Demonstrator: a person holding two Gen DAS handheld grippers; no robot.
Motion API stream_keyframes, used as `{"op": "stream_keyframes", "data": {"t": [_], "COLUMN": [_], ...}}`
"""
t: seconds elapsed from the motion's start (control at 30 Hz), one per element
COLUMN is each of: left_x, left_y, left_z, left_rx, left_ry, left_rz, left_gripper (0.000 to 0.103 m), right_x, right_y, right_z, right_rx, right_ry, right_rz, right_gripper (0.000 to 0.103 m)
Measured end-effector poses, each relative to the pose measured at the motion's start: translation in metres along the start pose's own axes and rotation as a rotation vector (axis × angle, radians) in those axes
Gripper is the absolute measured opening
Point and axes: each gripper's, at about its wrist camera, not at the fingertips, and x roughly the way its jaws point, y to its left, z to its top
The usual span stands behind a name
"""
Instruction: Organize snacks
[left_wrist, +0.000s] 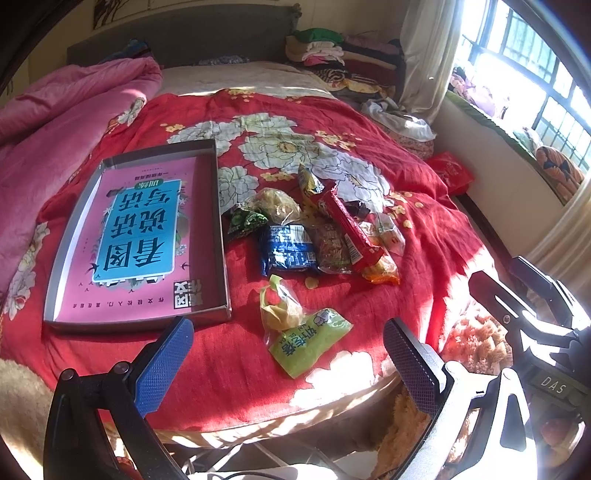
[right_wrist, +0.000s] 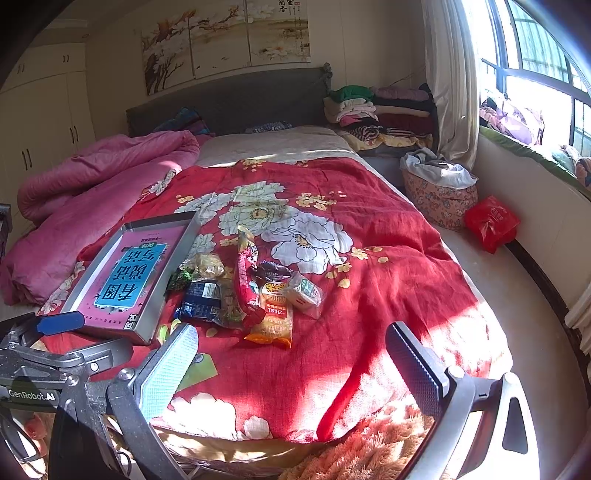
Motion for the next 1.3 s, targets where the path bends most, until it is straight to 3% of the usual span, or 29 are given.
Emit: {"op": "stream_keyframes", "data": {"t": [0.63, 0.9, 1.03, 1.3], "left_x": [0.053, 0.082, 0.089, 0.103], "left_y": [0.01, 0.003, 0.003, 0.004], "left_z": [0.0, 0.009, 0.015, 0.023], "left_rx": [-0.161, -0.199, -0.216, -0.264], "left_ry": [0.165, 0.218, 0.216, 0.233], "left_rz": [-0.047, -0.021, -0.01, -0.029], "left_gripper": [0.102, 0.102, 0.102, 0.085], "right_x": [0.033, 0.082, 0.116, 0.157], "right_y": [-0.021, -0.026, -0.021, -0.032], "right_z": [0.006, 0.02, 0.024, 0.029], "right_rx": [0.043, -0.022, -0.13, -0.171], "right_ry": [0.053, 0.146, 0.213, 0.248], "right_rz": [-0.033, -0.024, -0.032, 0.023], "right_gripper": [0.103, 0.103, 0.102, 0.099]}}
